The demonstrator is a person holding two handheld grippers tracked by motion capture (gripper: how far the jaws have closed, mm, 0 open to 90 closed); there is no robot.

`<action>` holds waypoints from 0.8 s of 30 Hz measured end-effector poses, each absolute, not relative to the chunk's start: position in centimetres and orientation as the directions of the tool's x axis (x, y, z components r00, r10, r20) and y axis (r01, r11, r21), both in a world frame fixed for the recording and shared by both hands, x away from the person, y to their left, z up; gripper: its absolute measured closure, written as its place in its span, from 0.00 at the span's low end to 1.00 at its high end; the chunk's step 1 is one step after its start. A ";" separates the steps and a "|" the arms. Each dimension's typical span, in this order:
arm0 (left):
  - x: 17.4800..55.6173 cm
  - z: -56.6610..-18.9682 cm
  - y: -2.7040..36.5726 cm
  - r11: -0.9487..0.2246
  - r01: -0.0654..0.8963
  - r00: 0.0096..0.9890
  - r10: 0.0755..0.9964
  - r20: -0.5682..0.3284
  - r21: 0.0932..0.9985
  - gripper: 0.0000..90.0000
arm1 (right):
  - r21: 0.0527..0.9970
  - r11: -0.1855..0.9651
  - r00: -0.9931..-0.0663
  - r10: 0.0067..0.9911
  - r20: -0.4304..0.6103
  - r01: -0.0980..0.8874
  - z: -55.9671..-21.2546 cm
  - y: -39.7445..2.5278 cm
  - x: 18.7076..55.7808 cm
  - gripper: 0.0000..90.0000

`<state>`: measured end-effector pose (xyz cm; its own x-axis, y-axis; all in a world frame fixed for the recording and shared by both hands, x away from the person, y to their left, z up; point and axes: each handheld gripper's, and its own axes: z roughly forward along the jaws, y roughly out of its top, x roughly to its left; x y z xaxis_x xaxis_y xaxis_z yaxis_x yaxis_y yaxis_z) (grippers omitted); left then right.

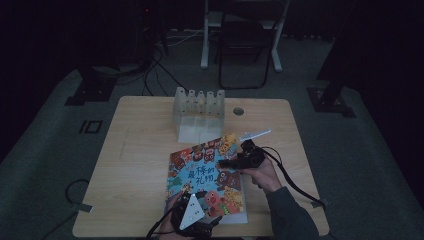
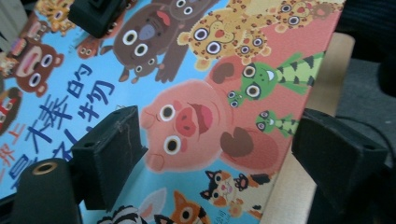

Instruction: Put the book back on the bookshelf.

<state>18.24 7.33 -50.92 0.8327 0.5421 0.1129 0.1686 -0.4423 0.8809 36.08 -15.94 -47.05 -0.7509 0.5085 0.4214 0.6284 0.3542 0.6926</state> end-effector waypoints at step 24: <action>21.5 -49.7 14.1 -0.273 0.324 0.761 0.644 -0.078 0.906 0.22 | 0.770 0.300 -0.788 0.476 0.390 0.563 -46.1 -16.3 34.9 0.72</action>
<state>21.50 14.10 -49.69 0.7610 0.6441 -0.0776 0.3236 -0.2731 0.9059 34.89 -16.33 -46.07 -0.7878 0.4765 0.3903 0.5628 0.2996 0.7704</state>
